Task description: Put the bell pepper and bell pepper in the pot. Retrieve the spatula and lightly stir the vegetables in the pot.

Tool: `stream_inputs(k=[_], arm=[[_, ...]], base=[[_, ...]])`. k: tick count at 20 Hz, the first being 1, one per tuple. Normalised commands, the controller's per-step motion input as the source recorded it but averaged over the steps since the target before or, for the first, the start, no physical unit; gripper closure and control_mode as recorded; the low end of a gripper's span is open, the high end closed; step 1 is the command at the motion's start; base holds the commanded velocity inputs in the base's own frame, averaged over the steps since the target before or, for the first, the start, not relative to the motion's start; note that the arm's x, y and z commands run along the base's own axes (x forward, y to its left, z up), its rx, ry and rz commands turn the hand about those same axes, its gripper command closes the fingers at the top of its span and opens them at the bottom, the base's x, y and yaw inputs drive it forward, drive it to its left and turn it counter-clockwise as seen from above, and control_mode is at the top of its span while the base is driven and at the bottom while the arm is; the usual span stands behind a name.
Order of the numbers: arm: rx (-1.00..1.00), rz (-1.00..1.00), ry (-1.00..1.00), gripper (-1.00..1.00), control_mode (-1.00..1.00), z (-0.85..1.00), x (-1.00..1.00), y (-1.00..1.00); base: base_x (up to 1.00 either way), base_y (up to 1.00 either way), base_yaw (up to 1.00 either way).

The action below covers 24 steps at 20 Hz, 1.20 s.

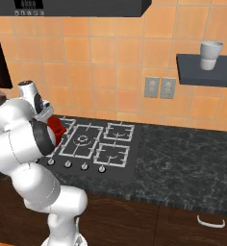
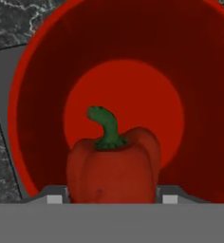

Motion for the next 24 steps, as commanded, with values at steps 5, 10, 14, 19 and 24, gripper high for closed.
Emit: stream_inputs(k=[5, 10, 14, 19, 24], arm=[[0.01, -0.02, -0.05, -1.0, -1.0, 0.06, 0.0, 0.01], [0.05, 0.0, -0.07, -1.0, -1.0, 0.46, -0.29, 0.11], [0.0, 0.04, -0.16, -1.0, -1.0, 0.57, -0.99, 0.78], [0.0, 0.17, -0.09, -1.0, -1.0, 0.01, -0.67, 1.0], [-0.04, 0.5, -0.09, -1.0, -1.0, -0.03, 0.0, 0.66]], base=[[0.0, 0.0, 0.0], [0.0, 0.0, 0.0], [0.0, 0.0, 0.0], [0.0, 0.0, 0.0], [0.0, 0.0, 0.0]])
